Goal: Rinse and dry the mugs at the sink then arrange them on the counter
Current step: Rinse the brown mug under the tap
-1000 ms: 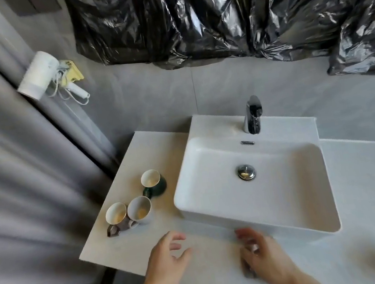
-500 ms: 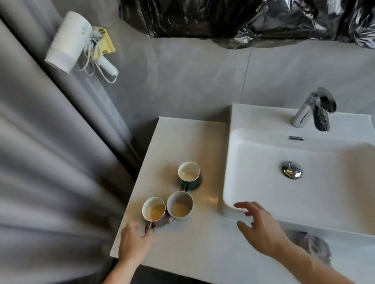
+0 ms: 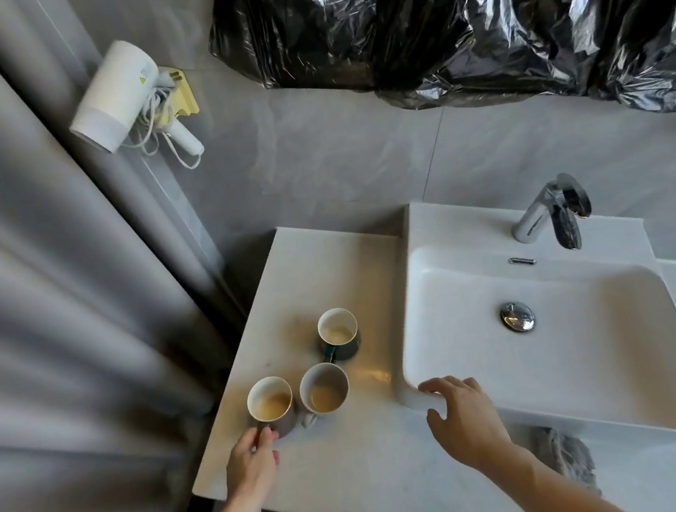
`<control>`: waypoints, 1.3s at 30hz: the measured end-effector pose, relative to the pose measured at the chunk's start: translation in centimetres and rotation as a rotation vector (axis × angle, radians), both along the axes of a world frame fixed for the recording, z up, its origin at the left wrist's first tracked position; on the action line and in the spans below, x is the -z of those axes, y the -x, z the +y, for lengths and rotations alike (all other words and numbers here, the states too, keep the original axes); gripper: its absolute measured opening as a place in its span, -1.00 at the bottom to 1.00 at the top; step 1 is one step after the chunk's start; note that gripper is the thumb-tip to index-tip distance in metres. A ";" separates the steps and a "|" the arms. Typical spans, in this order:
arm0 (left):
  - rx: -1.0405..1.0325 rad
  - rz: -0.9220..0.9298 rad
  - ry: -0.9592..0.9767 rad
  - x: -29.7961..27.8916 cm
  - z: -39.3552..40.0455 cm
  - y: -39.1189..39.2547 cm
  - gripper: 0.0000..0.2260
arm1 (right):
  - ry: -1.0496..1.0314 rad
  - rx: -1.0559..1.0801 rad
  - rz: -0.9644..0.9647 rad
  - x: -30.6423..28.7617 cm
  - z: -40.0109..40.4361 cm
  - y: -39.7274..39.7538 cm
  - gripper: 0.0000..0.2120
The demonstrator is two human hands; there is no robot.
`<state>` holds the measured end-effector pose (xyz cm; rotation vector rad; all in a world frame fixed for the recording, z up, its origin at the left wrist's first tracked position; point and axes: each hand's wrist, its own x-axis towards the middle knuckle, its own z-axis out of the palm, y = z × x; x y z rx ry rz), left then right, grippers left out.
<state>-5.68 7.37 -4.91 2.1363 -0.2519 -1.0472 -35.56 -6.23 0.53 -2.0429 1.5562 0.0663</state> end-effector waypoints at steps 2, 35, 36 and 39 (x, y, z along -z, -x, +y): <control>-0.036 -0.019 0.029 -1.4 0.5 -0.2 -0.82 | 0.059 0.004 0.093 -0.1 -0.2 0.4 -0.61; 0.771 0.101 0.148 -11.8 -28.3 26.4 -0.76 | -0.059 0.692 -0.671 -14.0 -23.6 17.8 -0.62; 0.794 0.083 0.144 -11.9 -28.9 26.9 -0.76 | -0.102 0.700 -0.694 -14.1 -24.2 17.6 -0.63; 0.814 0.074 0.148 -12.4 -30.4 28.2 -0.77 | -0.204 0.698 -0.763 -14.5 -25.2 17.2 -0.76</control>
